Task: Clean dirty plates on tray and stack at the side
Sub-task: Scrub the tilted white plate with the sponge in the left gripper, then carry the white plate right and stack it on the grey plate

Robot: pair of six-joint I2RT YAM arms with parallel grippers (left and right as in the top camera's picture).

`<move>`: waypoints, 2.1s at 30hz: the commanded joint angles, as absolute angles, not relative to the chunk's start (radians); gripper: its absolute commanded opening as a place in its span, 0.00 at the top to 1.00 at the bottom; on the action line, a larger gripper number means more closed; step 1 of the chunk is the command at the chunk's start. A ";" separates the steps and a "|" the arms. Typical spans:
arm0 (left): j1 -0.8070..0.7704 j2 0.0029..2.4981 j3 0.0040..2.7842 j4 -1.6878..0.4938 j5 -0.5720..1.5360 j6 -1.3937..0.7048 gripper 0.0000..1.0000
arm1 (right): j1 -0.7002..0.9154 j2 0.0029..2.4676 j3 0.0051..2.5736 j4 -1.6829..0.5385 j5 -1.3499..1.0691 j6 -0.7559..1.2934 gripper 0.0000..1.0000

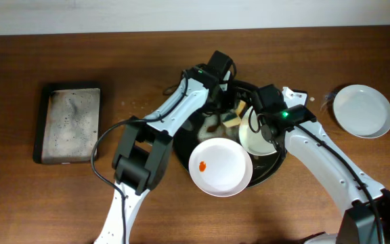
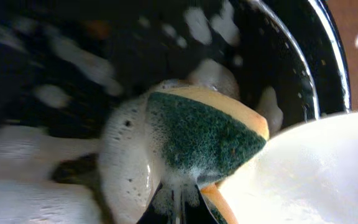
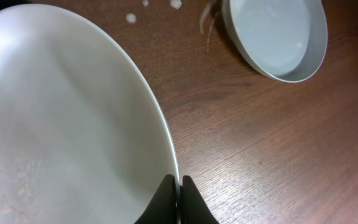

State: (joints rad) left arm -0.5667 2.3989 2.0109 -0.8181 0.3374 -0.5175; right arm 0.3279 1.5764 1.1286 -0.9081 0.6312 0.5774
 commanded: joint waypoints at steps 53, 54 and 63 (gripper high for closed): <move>-0.500 2.281 1.997 -0.982 0.065 -0.320 0.99 | 0.607 1.545 1.406 -1.023 1.023 0.091 0.96; -0.500 2.281 1.997 -0.982 0.072 -0.320 0.99 | 0.571 1.545 1.406 -1.035 0.983 0.131 0.96; -0.500 2.281 1.997 -0.981 0.086 -0.320 0.99 | 0.044 1.541 1.512 -1.063 0.220 0.273 0.96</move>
State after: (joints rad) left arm -0.5045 2.3150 2.0060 -0.9806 0.0780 -0.3351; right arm 0.1837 1.5646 1.4406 -1.0657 0.4625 0.1848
